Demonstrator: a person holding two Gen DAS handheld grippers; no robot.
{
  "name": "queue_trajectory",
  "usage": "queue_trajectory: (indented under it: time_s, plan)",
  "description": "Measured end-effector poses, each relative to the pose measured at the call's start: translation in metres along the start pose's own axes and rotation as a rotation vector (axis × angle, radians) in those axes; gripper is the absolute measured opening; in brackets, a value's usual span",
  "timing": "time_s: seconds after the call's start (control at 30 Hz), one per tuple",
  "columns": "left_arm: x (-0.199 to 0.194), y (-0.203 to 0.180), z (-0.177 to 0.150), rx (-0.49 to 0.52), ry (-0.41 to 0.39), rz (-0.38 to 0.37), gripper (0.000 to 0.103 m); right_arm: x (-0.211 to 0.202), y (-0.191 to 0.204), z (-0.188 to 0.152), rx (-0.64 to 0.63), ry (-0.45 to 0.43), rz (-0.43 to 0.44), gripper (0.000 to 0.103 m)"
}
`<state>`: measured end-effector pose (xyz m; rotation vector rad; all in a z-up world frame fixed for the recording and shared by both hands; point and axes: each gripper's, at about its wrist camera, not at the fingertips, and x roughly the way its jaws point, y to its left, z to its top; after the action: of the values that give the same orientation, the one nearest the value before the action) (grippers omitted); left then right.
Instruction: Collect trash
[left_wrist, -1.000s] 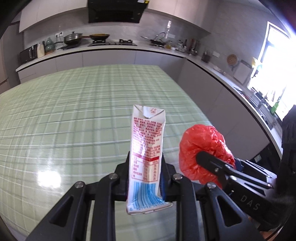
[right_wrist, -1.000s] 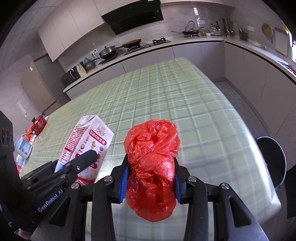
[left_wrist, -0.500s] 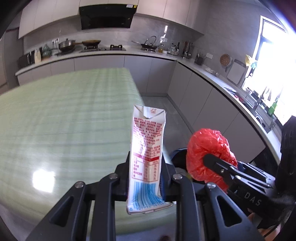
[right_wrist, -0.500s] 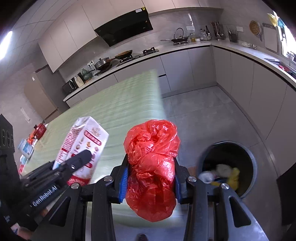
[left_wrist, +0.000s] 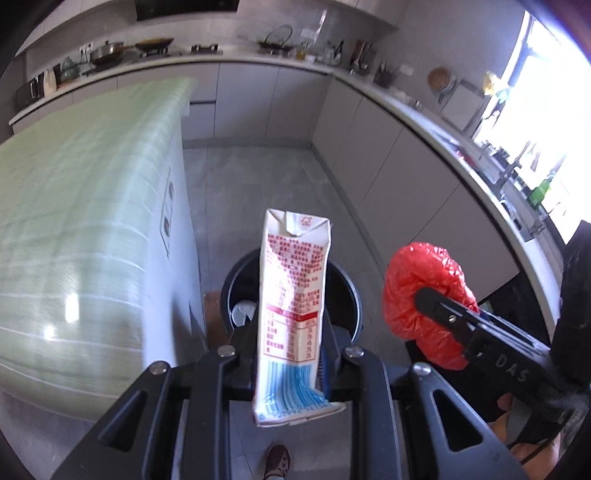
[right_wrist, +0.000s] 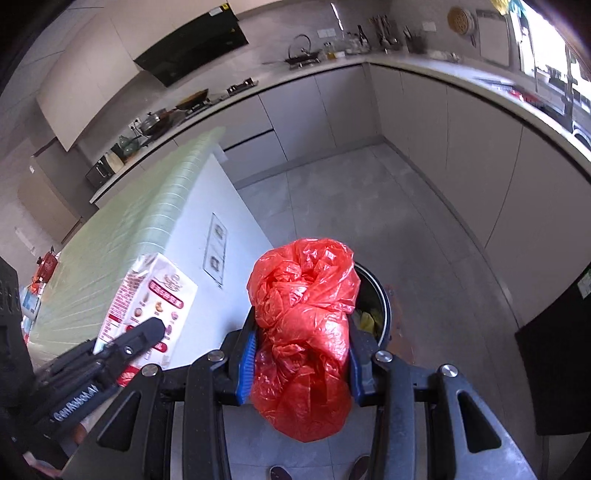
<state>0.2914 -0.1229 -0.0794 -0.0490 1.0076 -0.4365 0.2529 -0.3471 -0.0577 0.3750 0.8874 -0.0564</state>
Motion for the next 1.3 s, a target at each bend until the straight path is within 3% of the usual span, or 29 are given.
queue_trajectory:
  time_s: [0.43, 0.5, 0.53, 0.6, 0.73, 0.83, 1.0, 1.07, 1.2, 1.3]
  plan:
    - [0.072, -0.006, -0.004, -0.071, 0.078, 0.085, 0.025, 0.091, -0.022, 0.018, -0.015, 0.094, 0.047, 0.044]
    - [0.087, -0.004, 0.001, -0.102, 0.109, 0.058, 0.028, 0.106, -0.023, 0.021, -0.028, 0.104, 0.057, 0.057]
    - [0.093, -0.003, 0.001, -0.116, 0.117, 0.058, 0.036, 0.116, -0.025, 0.024, -0.04, 0.101, 0.047, 0.061]
    - [0.107, -0.001, 0.005, -0.126, 0.113, 0.069, 0.05, 0.124, -0.032, 0.027, -0.032, 0.093, 0.045, 0.062]
    - [0.117, -0.001, 0.01, -0.126, 0.085, 0.123, 0.051, 0.127, -0.053, 0.03, 0.014, 0.055, 0.038, 0.062]
    - [0.104, -0.002, 0.014, -0.128, 0.05, 0.151, 0.051, 0.113, -0.061, 0.031, 0.037, 0.003, 0.031, 0.062]
    - [0.074, -0.011, 0.015, -0.097, 0.03, 0.169, 0.051, 0.101, -0.059, 0.031, 0.022, 0.029, 0.035, 0.062]
    - [0.054, -0.017, 0.01, -0.089, 0.035, 0.151, 0.051, 0.086, -0.051, 0.028, 0.0, 0.014, 0.044, 0.062]
    - [0.008, -0.021, -0.006, -0.069, 0.005, 0.139, 0.053, 0.065, -0.035, 0.015, -0.018, 0.066, 0.043, 0.062]
    - [-0.041, -0.02, -0.027, -0.058, -0.043, 0.144, 0.06, 0.035, -0.016, -0.006, -0.04, 0.085, 0.057, 0.062]
